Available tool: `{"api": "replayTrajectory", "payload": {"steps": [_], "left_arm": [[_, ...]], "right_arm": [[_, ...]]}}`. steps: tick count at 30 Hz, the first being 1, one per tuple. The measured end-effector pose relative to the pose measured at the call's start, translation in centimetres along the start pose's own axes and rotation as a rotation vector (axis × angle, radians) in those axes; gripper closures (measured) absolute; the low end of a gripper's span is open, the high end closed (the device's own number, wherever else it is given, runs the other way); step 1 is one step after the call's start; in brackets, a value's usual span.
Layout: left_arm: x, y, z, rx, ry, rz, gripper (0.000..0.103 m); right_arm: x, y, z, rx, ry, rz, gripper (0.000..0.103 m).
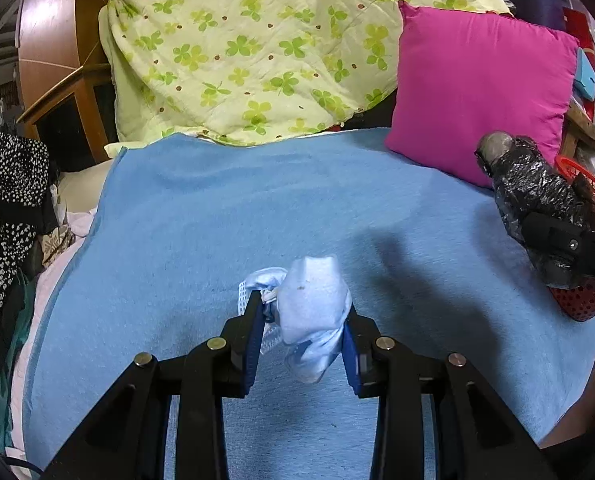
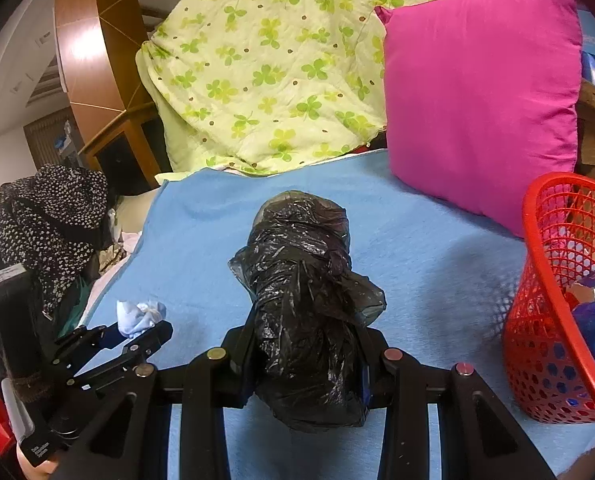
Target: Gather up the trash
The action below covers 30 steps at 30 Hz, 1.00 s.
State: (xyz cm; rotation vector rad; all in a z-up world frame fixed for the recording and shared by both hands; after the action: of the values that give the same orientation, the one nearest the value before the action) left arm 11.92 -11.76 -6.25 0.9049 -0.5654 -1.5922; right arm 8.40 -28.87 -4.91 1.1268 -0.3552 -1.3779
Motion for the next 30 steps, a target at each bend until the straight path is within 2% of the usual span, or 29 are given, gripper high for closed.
{"api": "replayTrajectory", "payload": {"steps": [30], "left_arm": [[2.4, 0.6, 3.3, 0.08, -0.012, -0.082, 0.066]], "right_arm": [[0.2, -0.3, 3.8, 0.089, -0.017, 0.005, 0.063]]}}
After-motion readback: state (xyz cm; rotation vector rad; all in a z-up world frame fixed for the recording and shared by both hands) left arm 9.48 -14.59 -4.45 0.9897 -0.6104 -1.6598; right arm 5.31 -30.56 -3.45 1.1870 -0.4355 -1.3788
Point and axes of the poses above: each gripper's, at about its wrist camera, not at the fingertips, and z roughly against the way its jaws point, x to its right, y to its top, the point moved 1 cm from there along -z, roughly the way its jaws point, and after that the axes turned 14 degrees about y, right-handed, at the moved point
